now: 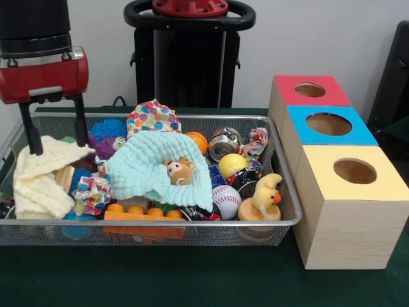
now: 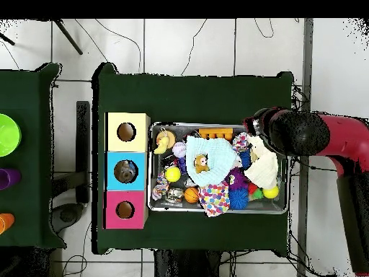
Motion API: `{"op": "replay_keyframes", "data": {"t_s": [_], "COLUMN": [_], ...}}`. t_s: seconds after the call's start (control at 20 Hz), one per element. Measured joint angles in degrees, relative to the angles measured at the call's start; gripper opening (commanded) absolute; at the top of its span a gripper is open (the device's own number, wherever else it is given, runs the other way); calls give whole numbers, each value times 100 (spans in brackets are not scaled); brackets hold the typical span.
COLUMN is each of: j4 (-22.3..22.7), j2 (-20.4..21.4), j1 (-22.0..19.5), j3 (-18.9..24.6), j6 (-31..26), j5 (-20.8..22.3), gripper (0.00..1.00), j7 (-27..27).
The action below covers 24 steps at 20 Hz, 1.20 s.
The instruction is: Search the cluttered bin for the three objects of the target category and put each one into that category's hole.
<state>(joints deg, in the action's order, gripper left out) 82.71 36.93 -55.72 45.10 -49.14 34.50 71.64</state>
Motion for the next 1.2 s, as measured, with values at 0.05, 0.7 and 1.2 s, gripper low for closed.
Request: {"op": "replay_keyframes", "data": {"t_s": [0.05,0.7,1.2], "j4": [-17,-307,-328], "j2": [-11,-226,-370], "j1": [-17,-51,-61], "j3": [-1,-1,-1], "j6": [-1,-1,-1], "j5": [20,268,383], "gripper": [100,100,100], "j7": [0,0,0]}}
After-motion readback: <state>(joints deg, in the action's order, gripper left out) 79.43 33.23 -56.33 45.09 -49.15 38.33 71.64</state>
